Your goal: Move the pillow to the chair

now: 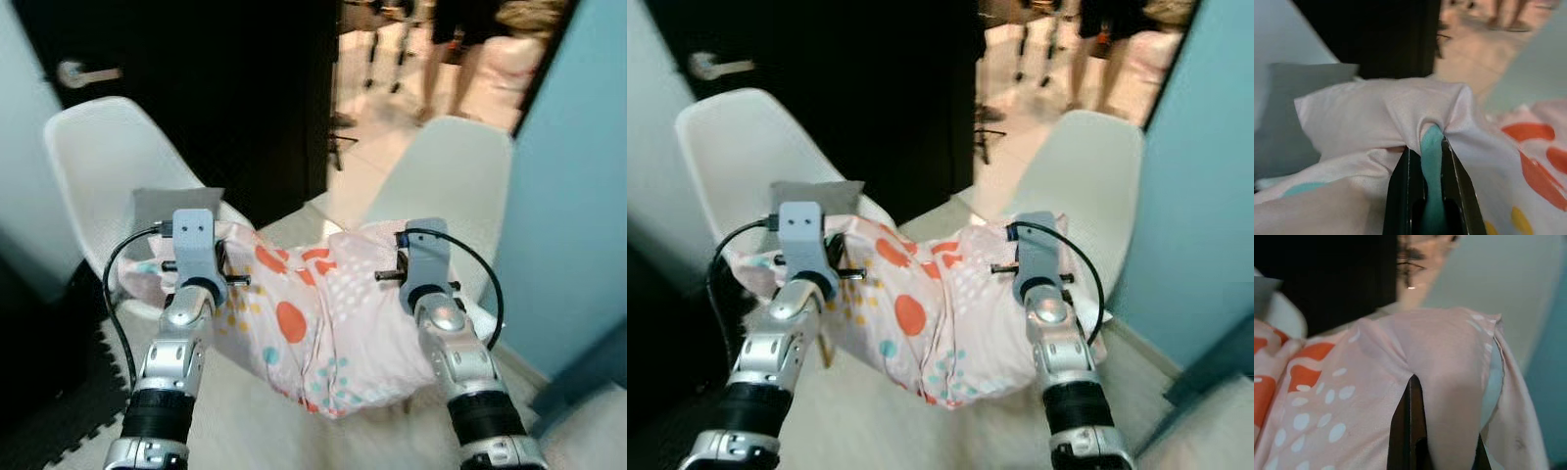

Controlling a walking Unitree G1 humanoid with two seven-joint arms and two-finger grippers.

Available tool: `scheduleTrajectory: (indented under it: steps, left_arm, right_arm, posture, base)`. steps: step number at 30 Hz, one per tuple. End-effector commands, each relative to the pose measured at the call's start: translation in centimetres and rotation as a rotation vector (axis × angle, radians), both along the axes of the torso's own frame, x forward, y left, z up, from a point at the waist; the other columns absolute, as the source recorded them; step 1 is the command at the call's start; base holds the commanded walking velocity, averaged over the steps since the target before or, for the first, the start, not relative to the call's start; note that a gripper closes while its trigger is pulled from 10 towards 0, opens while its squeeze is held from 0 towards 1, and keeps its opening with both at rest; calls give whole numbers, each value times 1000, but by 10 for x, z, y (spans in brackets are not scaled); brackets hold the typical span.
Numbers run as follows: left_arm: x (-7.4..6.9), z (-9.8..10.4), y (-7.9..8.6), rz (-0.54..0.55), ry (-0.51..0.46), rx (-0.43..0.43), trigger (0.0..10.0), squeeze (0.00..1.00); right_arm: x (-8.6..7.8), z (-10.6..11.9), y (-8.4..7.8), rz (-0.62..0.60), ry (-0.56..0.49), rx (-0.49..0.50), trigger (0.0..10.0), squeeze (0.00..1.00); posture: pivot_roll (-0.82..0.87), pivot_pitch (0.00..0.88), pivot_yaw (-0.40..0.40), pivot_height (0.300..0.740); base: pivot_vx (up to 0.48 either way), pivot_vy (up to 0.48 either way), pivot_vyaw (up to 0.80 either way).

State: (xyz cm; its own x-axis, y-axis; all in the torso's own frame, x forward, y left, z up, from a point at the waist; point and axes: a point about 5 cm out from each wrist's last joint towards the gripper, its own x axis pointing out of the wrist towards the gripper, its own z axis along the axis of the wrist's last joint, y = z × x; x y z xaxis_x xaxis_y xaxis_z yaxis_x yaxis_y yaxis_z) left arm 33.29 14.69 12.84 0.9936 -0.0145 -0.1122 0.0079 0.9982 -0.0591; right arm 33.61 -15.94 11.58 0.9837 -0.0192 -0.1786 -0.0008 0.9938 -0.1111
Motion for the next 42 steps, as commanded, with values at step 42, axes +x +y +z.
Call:
scheduleTrajectory:
  steps: [42]
  left_arm:
    - [-2, 10, -2, -21, -40, 0, 10000, 0]
  right_arm:
    - [1, 10, 27, 126, -45, 41, 10000, 0]
  posture:
    - [47, 70, 32, 740]
  base:
    - [70, 0, -527]
